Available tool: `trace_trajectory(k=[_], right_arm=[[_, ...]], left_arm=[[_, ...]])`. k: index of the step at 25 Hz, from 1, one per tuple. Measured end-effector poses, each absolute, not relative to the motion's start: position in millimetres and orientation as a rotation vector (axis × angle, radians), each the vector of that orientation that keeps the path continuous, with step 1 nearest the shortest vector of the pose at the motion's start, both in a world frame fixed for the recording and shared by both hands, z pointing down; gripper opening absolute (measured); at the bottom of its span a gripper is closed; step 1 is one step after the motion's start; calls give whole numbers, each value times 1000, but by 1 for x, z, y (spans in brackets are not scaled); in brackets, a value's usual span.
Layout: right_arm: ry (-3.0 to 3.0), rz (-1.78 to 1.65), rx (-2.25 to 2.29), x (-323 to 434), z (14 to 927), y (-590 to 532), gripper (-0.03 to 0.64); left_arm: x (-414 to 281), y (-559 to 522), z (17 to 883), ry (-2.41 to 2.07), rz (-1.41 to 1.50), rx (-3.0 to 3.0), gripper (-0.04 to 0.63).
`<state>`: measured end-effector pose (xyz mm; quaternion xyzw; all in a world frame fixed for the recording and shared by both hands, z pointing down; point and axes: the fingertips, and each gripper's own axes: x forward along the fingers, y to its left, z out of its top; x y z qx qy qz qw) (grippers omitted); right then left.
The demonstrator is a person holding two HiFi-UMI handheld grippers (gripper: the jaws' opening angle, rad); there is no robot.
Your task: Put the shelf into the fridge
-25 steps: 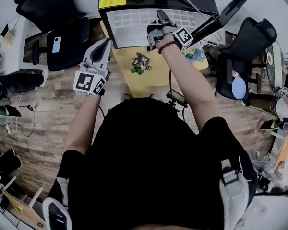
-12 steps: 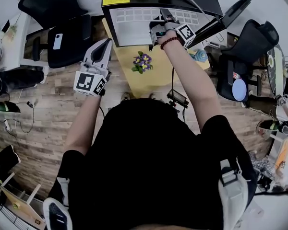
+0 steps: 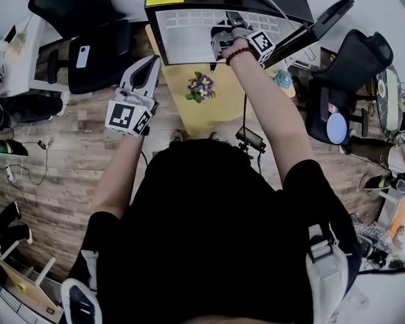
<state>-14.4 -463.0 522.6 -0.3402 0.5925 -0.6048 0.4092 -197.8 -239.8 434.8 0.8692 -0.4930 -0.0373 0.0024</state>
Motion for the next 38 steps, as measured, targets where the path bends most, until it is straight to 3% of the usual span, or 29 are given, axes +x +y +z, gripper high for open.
trace_trajectory(k=[6, 10, 22, 29, 38], right_arm=[[1491, -1528, -840, -14, 520, -461, 34], [1528, -1560, -829, -14, 523, -443, 74], [2071, -1468, -885, 2, 496, -311, 29], [2755, -884, -1155, 32, 477, -259, 18], [3017, -195, -1363, 44, 444, -242, 14]], left_arm=[[-188, -240, 430, -1520, -134, 2722, 17], [-178, -242, 428, -1497, -144, 2729, 17], [-133, -233, 432, -1364, -233, 2766, 17], [-103, -222, 418, -1299, -258, 2830, 17], [-96, -213, 407, -1334, -241, 2855, 17]])
